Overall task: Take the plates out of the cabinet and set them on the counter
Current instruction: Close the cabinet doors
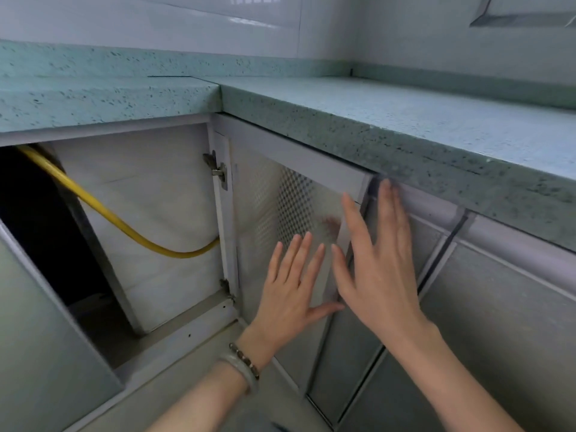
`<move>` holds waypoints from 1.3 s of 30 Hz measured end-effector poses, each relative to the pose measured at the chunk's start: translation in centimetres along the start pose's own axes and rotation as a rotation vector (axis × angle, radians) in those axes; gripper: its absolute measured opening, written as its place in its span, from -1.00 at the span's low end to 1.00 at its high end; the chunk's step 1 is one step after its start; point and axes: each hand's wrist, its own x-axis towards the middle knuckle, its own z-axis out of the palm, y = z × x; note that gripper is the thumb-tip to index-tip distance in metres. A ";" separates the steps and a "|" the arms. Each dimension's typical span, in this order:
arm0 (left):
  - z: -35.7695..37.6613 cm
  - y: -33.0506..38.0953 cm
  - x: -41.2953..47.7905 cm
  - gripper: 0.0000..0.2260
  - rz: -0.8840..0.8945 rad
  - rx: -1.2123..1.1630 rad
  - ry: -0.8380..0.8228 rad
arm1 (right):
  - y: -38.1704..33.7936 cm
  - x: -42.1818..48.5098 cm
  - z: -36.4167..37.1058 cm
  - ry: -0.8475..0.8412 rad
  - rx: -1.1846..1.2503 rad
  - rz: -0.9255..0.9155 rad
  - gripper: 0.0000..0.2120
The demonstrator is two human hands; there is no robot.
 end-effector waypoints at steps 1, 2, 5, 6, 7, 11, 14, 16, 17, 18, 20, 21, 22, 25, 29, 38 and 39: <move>0.2 0.4 0.2 -0.22 0.011 0.033 0.031 | 0.1 0.0 -0.1 -0.004 0.009 0.004 -0.37; 0.4 0.6 0.4 -0.22 0.022 0.062 0.058 | 0.2 0.0 -0.1 -0.009 0.008 0.003 -0.37; 0.8 0.8 0.9 -0.19 0.033 0.123 0.089 | 0.2 0.2 0.1 -0.039 -0.024 -0.015 -0.36; 0.9 0.8 1.0 -0.17 0.023 0.137 0.083 | 0.2 0.3 0.2 -0.047 -0.017 -0.011 -0.35; 0.9 0.8 1.0 -0.15 0.009 0.149 0.074 | 0.2 0.3 0.3 -0.051 0.001 -0.008 -0.34; 0.7 1.1 1.0 -0.15 -0.027 0.172 0.064 | 0.1 0.3 0.4 -0.046 0.123 -0.015 -0.29; 0.0 1.4 0.9 -0.30 -0.025 0.185 0.109 | -0.5 0.0 0.5 -0.036 0.194 -0.043 -0.29; -0.9 1.0 0.3 -0.37 -0.002 0.211 0.117 | -1.2 -0.4 0.7 -0.016 0.249 -0.081 -0.31; -1.6 0.6 -0.2 -0.37 0.017 0.223 0.116 | -1.6 -0.6 1.0 -0.008 0.278 -0.108 -0.32; -2.4 0.0 -0.8 -0.35 0.041 0.238 0.115 | -2.1 -0.8 1.2 0.002 0.306 -0.140 -0.34; -4.2 -1.5 -2.3 -0.27 0.086 0.284 0.112 | -3.1 -1.0 1.8 0.030 0.374 -0.225 -0.37; -5.3 -2.5 -3.3 -0.23 0.100 0.311 0.107 | -3.7 -1.0 2.1 0.052 0.413 -0.278 -0.39; -6.5 -3.6 -4.2 -0.20 0.108 0.340 0.100 | -4.5 -0.8 2.4 0.081 0.447 -0.338 -0.41; -10.6 -7.0 -7.1 -0.17 0.105 0.441 0.052 | -7.5 0.4 3.6 0.162 0.529 -0.522 -0.44; -15.7 -10.9 -9.7 -0.16 0.010 0.545 -0.010 | -12.3 2.4 5.6 0.140 0.572 -0.721 -0.39; -20.1 -16.3 -12.9 -0.20 -0.323 0.867 -0.106 | -18.7 9.6 11.7 0.060 0.418 -0.738 -0.36; -20.2 -16.9 -13.0 -0.19 -0.336 0.897 -0.111 | -19.5 10.2 12.3 0.048 0.389 -0.757 -0.35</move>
